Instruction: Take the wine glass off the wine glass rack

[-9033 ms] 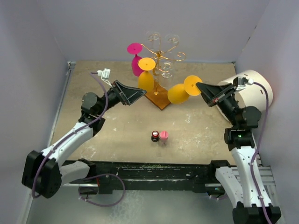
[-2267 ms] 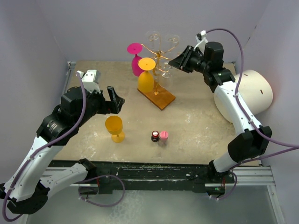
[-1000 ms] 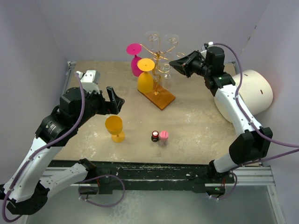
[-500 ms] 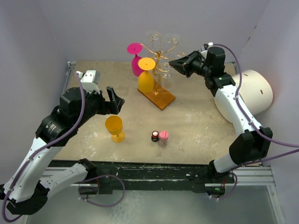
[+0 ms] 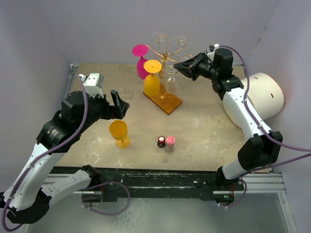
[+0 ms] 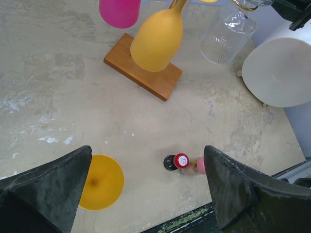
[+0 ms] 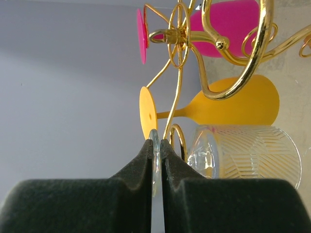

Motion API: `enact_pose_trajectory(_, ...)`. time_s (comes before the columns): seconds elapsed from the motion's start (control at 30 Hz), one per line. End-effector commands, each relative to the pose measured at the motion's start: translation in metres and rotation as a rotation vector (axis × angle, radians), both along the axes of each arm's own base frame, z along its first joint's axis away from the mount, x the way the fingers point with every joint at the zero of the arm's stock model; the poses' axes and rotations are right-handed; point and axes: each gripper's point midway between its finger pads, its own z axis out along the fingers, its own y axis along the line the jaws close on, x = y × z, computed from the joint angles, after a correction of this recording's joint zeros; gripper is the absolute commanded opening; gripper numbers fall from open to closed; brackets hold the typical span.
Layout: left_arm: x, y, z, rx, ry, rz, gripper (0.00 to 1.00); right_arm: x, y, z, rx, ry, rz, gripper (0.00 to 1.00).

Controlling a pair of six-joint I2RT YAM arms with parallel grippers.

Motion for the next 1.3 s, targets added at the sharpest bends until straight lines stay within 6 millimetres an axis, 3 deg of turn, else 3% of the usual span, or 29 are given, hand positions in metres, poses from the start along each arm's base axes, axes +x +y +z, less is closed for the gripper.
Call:
enact_pose_trajectory(0.0, 0.002, -0.001, 0.012, -0.030, -0.041, 0.000, 0.99, -0.014, 0.005, 0.056, 0.061, -0.155, 0.047, 0.00)
enact_pose_trajectory(0.3, 0.002, -0.001, 0.011, -0.037, -0.040, -0.002, 0.99, -0.007, 0.009, 0.071, 0.061, -0.205, 0.063, 0.00)
enact_pose_trajectory(0.67, 0.001, -0.001, 0.012, -0.039, -0.042, 0.001, 0.99, 0.005, 0.012, 0.069, 0.074, -0.190, 0.056, 0.00)
enact_pose_trajectory(1.27, -0.002, 0.003, 0.015, -0.042, -0.053, 0.006, 0.99, 0.034, -0.012, 0.066, 0.004, -0.173, -0.169, 0.00)
